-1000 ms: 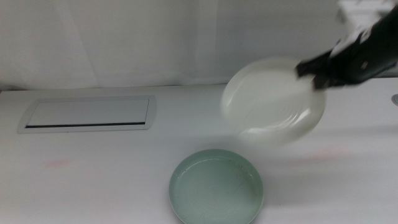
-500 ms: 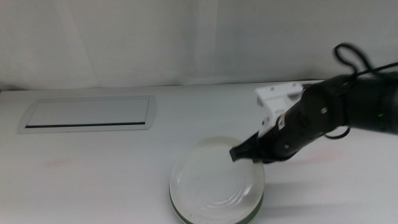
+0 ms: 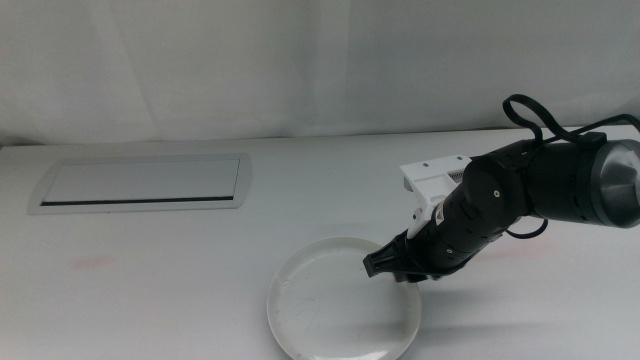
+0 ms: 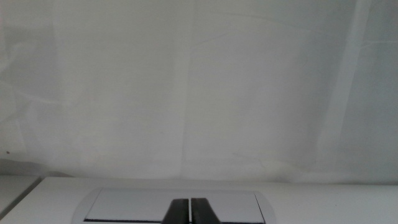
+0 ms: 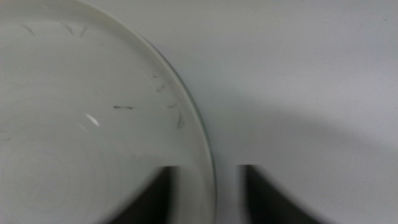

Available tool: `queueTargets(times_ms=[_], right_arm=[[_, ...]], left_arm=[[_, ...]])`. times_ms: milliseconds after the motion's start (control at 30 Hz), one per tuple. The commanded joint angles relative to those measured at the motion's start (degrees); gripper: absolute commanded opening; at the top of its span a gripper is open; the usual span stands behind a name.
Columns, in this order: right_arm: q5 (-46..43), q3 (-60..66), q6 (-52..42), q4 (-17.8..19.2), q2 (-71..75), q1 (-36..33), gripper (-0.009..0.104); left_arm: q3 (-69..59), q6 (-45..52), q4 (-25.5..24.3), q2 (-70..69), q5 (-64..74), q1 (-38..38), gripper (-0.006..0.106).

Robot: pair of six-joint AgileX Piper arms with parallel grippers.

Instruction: Stack the three bowls on top of each other.

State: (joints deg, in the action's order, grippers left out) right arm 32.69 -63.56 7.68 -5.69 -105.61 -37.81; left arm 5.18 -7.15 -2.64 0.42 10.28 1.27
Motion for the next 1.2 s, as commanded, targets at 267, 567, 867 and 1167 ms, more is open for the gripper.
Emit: queueTargets(times_ms=[267,567,867,1167], right_arm=[[-1.1,-1.6,-0.6,4.7,5.6,1.8,0.103],[4.5,-8.9,-0.8,11.6,17.0,20.2,0.094],[8.2,-5.4,-5.4,13.0,32.1,36.9,-0.003],[-6.8,22.0,-5.5,14.6,65.8,36.1,-0.003]], left_arm=[[-0.3,0.1,0.1,-2.1,-0.6,-0.1,-0.003],[-0.3,0.1,0.1,-2.1,-0.6,-0.1,-0.003],[-0.3,0.1,0.1,-2.1,-0.6,-0.1,-0.003],[-0.3,0.1,0.1,-2.1,-0.6,-0.1,-0.003]])
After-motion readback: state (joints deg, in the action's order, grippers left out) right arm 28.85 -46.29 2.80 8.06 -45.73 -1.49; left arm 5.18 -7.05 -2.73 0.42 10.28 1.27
